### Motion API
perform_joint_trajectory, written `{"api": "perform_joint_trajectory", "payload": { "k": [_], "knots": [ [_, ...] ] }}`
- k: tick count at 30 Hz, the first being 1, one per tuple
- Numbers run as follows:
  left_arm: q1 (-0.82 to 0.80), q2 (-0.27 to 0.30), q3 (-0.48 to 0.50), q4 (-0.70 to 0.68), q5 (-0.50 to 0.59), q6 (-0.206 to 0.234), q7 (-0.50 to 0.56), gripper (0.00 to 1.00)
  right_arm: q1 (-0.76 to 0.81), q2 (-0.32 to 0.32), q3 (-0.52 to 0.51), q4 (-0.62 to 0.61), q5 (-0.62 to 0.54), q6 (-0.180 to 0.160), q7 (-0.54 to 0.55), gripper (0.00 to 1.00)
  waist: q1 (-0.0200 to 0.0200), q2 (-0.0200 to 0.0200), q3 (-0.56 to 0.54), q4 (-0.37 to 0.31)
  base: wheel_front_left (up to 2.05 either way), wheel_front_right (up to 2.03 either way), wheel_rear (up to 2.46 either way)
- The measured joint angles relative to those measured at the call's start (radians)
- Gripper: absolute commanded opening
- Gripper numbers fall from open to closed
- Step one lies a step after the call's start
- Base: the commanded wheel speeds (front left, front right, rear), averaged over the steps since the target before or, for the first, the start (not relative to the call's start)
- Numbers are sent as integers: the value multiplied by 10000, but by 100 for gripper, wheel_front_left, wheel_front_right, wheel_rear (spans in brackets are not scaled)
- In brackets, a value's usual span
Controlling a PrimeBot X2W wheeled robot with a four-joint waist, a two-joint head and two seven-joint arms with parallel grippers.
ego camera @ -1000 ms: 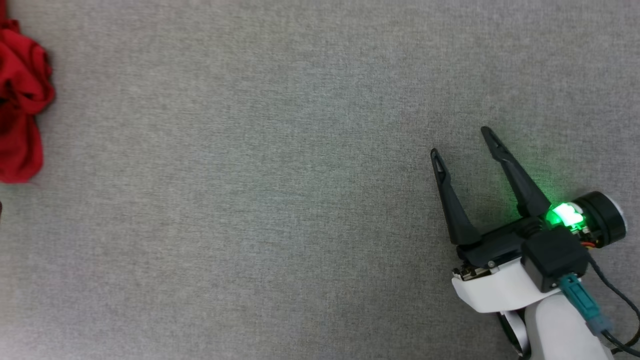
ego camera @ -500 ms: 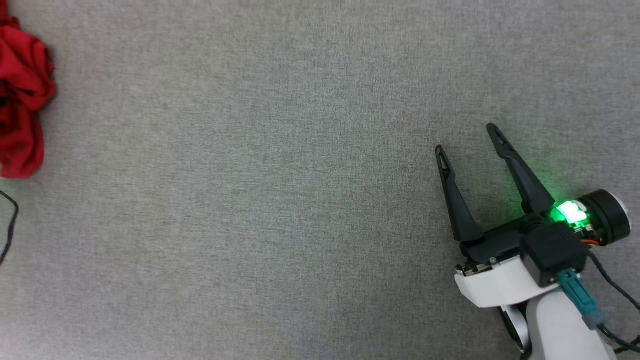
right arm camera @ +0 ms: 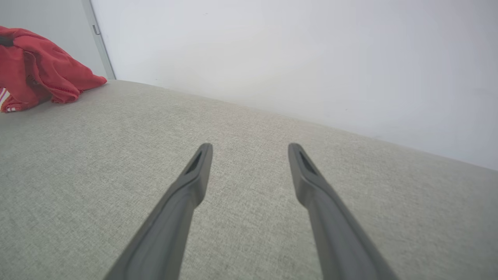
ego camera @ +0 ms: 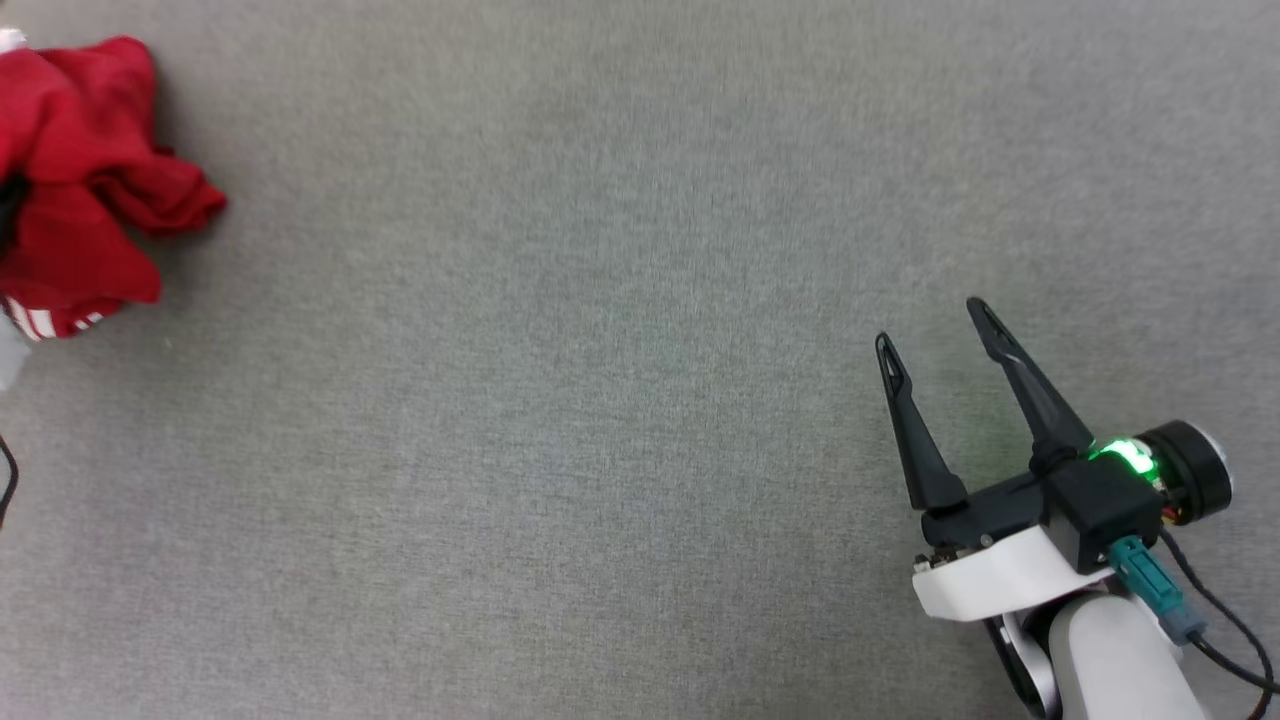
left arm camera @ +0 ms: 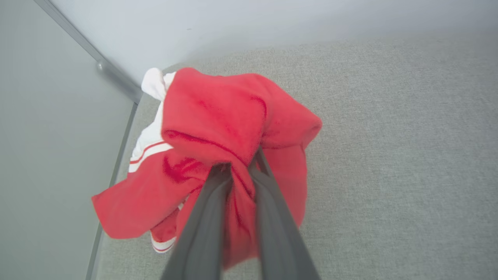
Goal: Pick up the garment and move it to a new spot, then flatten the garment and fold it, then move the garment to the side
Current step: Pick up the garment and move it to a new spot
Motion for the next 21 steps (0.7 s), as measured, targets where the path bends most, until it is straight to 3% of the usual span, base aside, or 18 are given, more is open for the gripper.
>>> {"api": "perform_joint_trajectory", "payload": {
  "k": [4,12,21],
  "knots": [
    [-209,-90,-662,-431,637,0,-727,0,207,-2,-130,251,274,0,-38,100,0,0,-781,-53,0,0,0],
    [-346,-859,-1668,-1551,1528,0,-1312,0,576,-6,-543,546,579,0,-77,100,-1,0,-2106,-310,0,0,0],
    [-342,-3060,-2788,-3473,2201,516,-1091,0,902,-8,-1108,546,836,0,-82,100,-1,0,-2802,-1039,0,0,0]
  ]
}}
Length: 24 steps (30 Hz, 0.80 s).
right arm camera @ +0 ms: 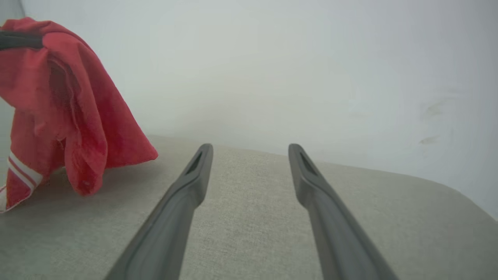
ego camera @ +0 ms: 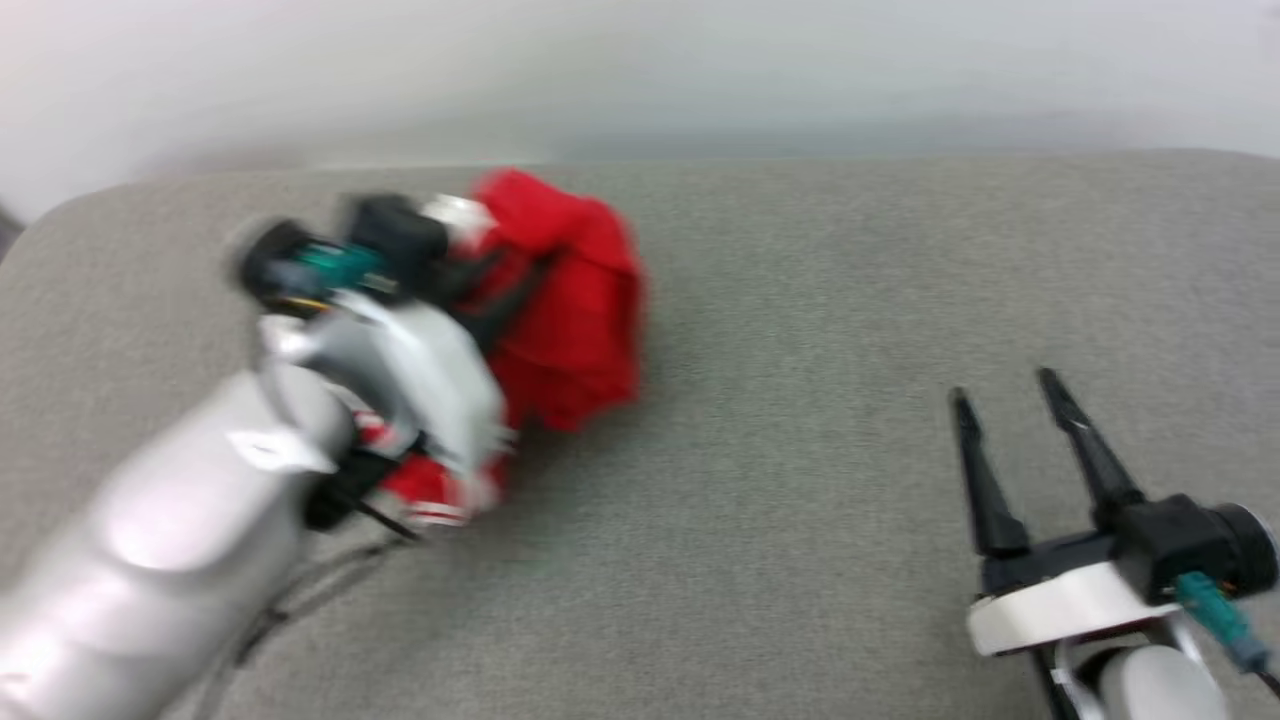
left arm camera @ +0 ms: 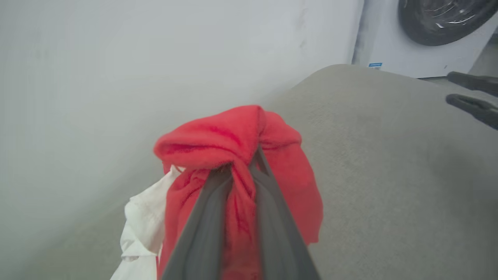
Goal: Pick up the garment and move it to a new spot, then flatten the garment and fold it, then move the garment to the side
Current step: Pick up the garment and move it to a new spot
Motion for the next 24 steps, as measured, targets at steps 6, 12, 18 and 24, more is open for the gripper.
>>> {"api": "perform_joint_trajectory", "payload": {
  "k": [6,12,18,24],
  "knots": [
    [258,-2115,-1103,44,610,297,-25,0,-112,-12,-1248,186,242,-2,0,100,0,0,-101,-680,0,0,0],
    [583,-3935,-2307,1057,1091,155,-98,0,-276,-4,-1459,130,171,-2,0,100,0,0,-46,-1380,0,0,0],
    [1330,-5058,-2995,2362,1538,-215,-75,34,-345,-6,-1407,134,222,-2,0,100,1,0,67,-1832,0,0,0],
    [1793,-5421,-3149,3262,2025,-431,-357,100,-221,-4,-1103,182,280,-2,0,100,0,0,-8,-1753,0,0,0]
  ]
}}
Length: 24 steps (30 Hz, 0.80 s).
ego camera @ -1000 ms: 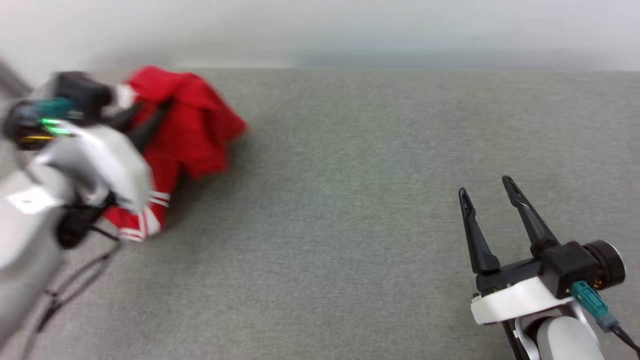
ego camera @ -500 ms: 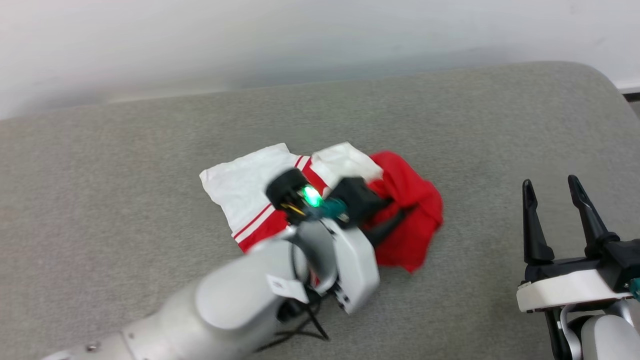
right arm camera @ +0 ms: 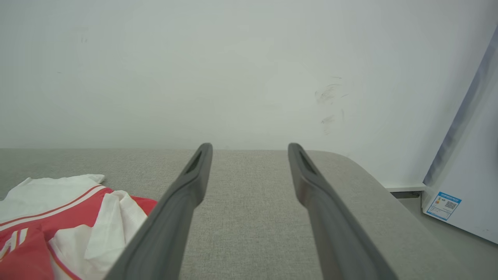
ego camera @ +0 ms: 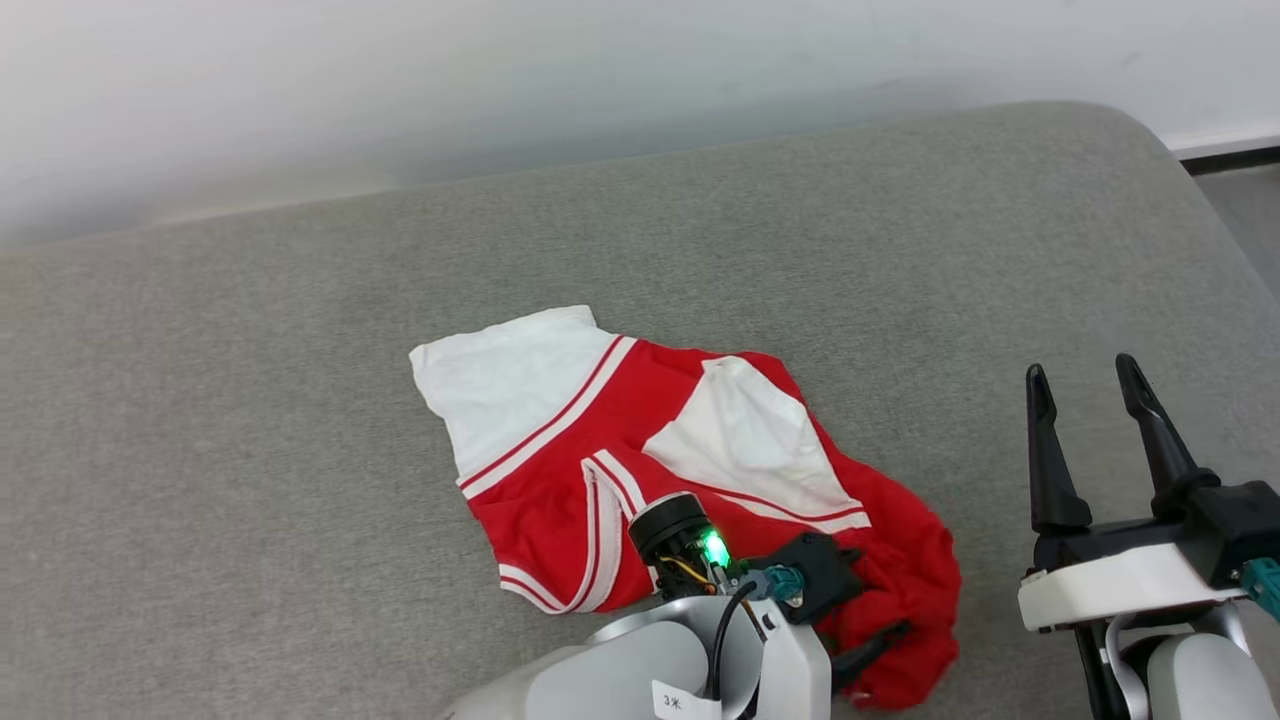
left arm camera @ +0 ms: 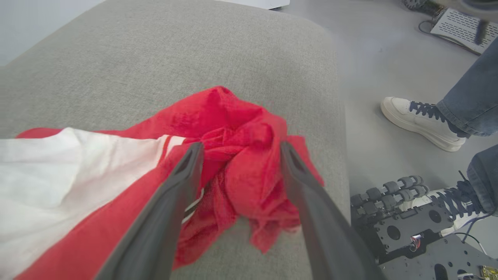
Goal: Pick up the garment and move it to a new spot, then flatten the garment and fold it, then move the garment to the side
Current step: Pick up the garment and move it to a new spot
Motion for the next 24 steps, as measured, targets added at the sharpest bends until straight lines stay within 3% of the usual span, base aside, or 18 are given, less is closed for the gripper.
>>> {"api": "perform_joint_trajectory", "payload": {
  "k": [5,10,15,20,24],
  "knots": [
    [-84,-8,345,232,-142,13,-732,100,100,2,-8,81,-6,0,0,100,0,0,-210,377,0,0,0],
    [-419,491,1419,286,-476,631,-1429,100,331,2,-79,221,-40,0,0,100,0,0,-538,839,0,0,0],
    [-362,1624,2867,226,-867,1570,-1860,100,503,2,-69,336,-123,0,0,100,0,0,-919,1298,0,0,0],
    [684,2907,4485,-541,-997,2387,-1950,100,631,-2,-69,364,-111,0,6,100,0,0,-1184,1663,0,0,0],
    [2171,3559,5923,-1864,-748,2623,-1979,100,696,4,29,385,-109,0,36,100,0,0,-1308,1822,0,0,0]
  ]
}}
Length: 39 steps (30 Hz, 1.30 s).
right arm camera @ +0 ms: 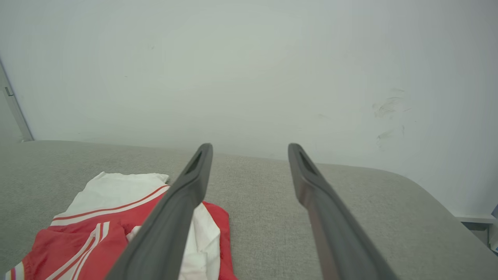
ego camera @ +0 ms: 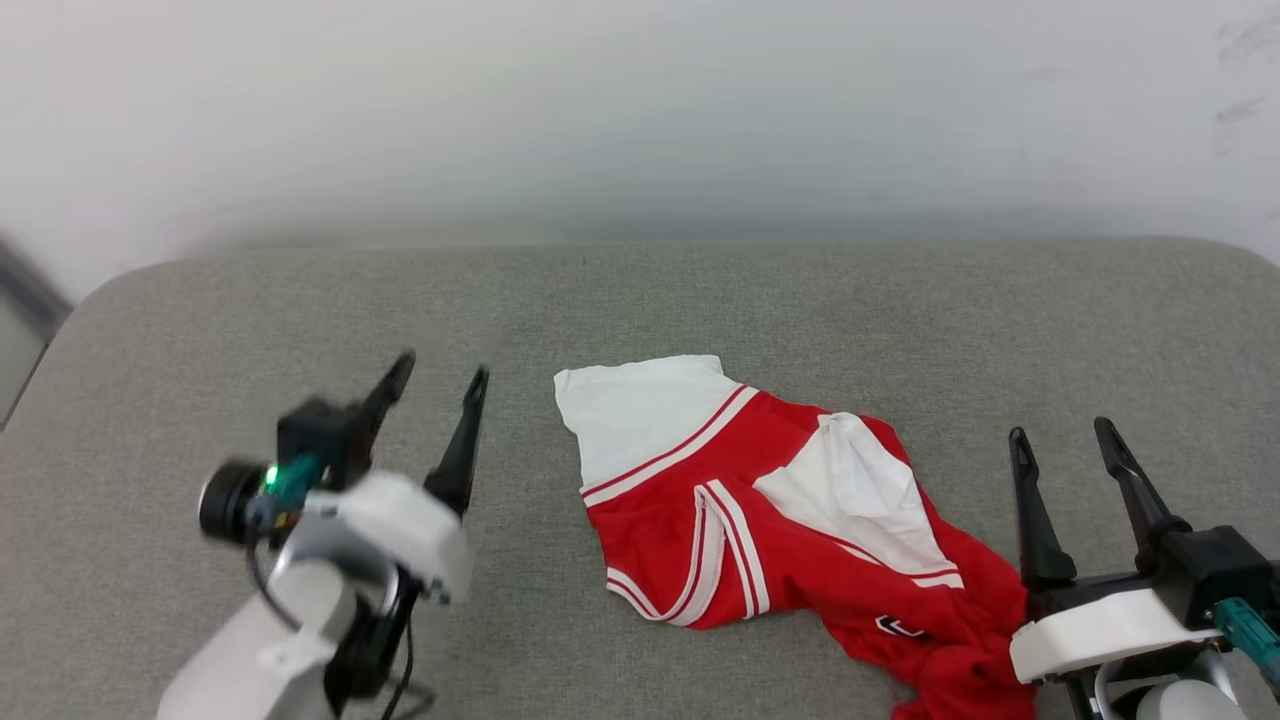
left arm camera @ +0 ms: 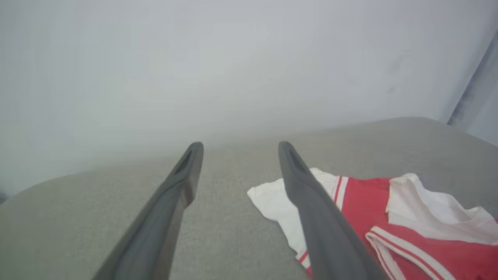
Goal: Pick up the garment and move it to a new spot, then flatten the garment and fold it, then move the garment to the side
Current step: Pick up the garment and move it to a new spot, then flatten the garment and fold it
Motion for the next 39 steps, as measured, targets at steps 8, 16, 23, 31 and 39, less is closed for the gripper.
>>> {"api": "perform_joint_trajectory", "payload": {
  "k": [8,16,23,31,39],
  "knots": [
    [3329,-240,1910,-2522,1164,261,0,100,189,-4,65,27,84,0,10,100,0,0,-67,46,0,0,0],
    [4859,-1613,3482,-3595,2445,-395,0,100,347,0,88,31,56,0,44,100,0,0,-52,119,0,0,0],
    [4937,-2255,3969,-3310,3266,-1177,0,100,356,-2,192,-8,6,0,50,100,0,0,26,139,0,0,0],
    [4910,-2817,4383,-2982,3912,-1793,0,100,143,-13,531,-265,-378,0,1120,100,0,0,452,191,0,0,0],
    [4385,-3428,4811,-2938,4362,-2226,0,100,-1297,-1436,2602,-708,403,2,5960,100,2,0,1137,433,0,0,0]
  ]
}}
